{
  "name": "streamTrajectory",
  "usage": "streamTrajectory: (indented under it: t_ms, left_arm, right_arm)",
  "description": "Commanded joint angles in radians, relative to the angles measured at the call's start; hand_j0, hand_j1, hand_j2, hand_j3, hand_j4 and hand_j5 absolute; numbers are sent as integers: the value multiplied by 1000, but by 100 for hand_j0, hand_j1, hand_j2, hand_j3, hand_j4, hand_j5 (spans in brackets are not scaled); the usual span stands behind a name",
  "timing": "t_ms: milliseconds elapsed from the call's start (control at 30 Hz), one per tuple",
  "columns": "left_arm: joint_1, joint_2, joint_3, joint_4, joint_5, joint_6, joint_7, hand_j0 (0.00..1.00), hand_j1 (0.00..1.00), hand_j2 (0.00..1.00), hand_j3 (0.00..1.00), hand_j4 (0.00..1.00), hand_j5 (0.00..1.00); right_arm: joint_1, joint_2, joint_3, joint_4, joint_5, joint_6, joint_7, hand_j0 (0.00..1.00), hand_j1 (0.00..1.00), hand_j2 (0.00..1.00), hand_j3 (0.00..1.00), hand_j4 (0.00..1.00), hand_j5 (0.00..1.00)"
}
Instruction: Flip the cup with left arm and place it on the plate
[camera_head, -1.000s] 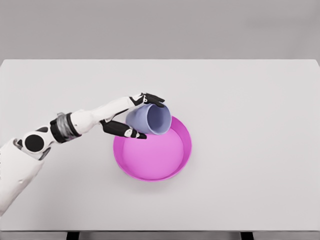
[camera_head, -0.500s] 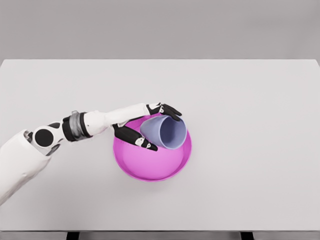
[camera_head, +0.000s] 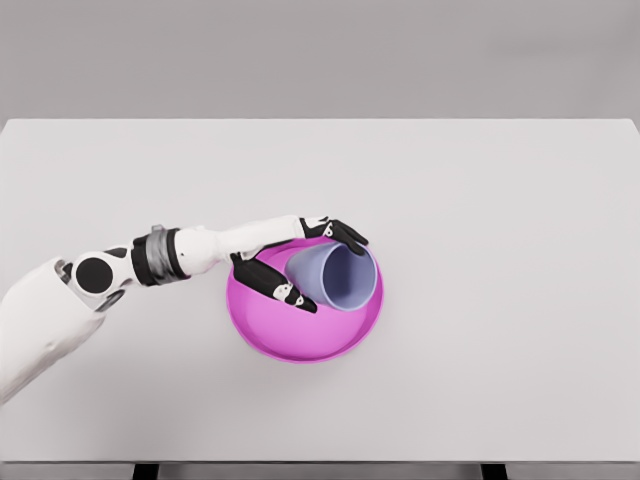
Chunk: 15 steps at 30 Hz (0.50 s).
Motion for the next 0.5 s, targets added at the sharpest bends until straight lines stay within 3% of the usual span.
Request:
streamTrajectory:
  t_ms: [0,267,467]
  left_arm:
    - [0,-3,0,-1,33,2,1,75,75,75,75,75,75]
    - [29,-30,6,4,108,2,1,75,75,75,75,75,75]
    - [52,-56,13,83,113,2,1,80,80,80,80,80,80]
  right_arm:
    - [0,0,0,0,0,0,0,100,100,100,100,100,100]
    - [0,0,0,0,0,0,0,100,100,100,100,100,100]
    - [0,0,0,0,0,0,0,100,100,100,100,100,100]
